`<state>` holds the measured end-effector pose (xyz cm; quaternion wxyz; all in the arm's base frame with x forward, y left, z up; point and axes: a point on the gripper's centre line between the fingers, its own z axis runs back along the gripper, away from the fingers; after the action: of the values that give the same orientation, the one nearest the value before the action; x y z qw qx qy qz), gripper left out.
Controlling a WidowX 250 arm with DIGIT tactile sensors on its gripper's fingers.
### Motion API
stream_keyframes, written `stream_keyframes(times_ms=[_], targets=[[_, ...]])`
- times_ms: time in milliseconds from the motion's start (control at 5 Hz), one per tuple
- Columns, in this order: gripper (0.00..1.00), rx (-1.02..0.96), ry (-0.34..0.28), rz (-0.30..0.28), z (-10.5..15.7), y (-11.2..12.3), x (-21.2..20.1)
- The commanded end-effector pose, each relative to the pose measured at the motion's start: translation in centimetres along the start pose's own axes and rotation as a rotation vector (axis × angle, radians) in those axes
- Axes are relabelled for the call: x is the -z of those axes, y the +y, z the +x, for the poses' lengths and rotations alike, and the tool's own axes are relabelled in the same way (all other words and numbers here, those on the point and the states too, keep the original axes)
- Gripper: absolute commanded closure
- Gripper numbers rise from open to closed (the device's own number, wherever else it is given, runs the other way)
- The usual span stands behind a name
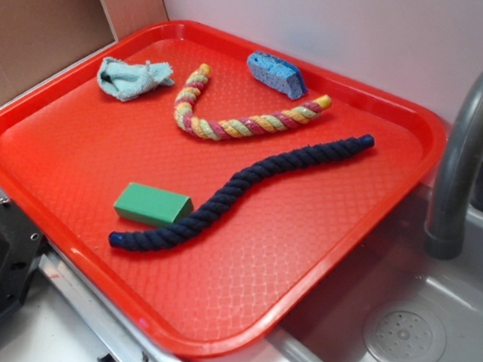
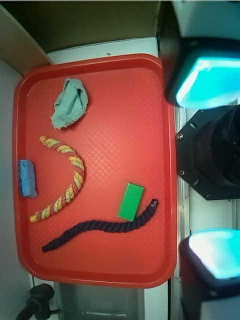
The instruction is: Grab the multicolored rope.
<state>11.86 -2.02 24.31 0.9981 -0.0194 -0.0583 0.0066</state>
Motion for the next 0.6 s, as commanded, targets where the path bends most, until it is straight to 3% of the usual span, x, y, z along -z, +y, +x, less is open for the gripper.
stream_keyframes(times_ms=[0,200,400], targets=[[0.00,0.000,0.000,0.000,0.0,0.0,0.0],[0.00,0.082,-0.047,0.028,0.5,0.7,1.0],[0.00,0.208,-0.108,0.019,1.7,2.0,3.4]])
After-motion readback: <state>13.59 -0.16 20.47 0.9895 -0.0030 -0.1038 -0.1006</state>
